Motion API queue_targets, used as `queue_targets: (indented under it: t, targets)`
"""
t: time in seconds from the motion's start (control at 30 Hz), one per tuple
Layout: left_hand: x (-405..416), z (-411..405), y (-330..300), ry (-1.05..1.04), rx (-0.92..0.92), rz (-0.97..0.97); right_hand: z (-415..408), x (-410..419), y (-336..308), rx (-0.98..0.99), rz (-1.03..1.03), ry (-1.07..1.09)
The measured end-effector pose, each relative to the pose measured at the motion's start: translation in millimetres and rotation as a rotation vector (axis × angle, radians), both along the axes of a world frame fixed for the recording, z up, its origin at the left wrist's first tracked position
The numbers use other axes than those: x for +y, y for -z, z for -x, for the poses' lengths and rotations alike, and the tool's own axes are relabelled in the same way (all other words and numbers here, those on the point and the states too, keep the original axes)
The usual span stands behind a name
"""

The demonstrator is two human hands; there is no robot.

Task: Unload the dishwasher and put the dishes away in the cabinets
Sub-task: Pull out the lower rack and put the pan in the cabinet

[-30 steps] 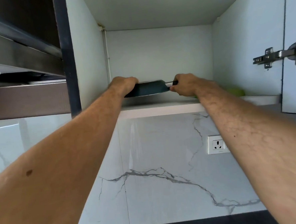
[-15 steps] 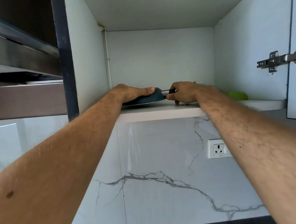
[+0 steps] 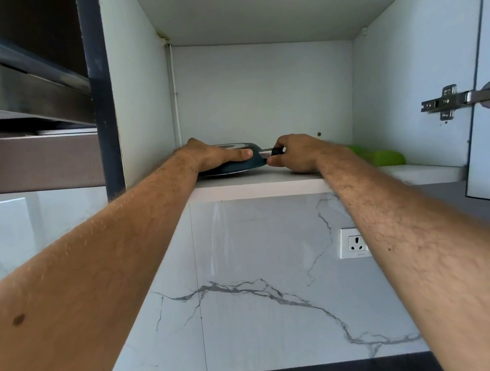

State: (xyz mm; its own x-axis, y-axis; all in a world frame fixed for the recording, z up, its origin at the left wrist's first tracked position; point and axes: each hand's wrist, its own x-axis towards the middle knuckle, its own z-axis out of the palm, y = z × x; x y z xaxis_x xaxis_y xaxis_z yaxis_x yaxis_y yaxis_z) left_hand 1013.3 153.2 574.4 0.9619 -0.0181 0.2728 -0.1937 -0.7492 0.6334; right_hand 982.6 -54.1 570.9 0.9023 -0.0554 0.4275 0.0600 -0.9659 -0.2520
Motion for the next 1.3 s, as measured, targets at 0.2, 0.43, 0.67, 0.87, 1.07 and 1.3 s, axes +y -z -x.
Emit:
queue_targets:
  t: [0.2,0.43,0.67,0.87,1.07,1.3]
  targets:
    - [2,-1,2,-0.033,0.002,0.007,-1,3,0,0.009,0.018,-0.019]
    - [2,-3,2,-0.043,0.016,0.01,-2,4,0,0.017,0.041,-0.017]
    - [0,-3,3,-0.028,0.02,-0.005,-1,3,1,0.025,0.06,-0.017]
    - [1,2,3,-0.01,0.041,-0.074,-4,3,0,0.037,0.08,-0.01]
    - [0,1,4,-0.012,0.023,-0.087,-4,3,-1,0.045,0.073,-0.01]
    - [-1,-1,4,-0.044,0.014,-0.071,6,5,-3,0.013,-0.001,0.01]
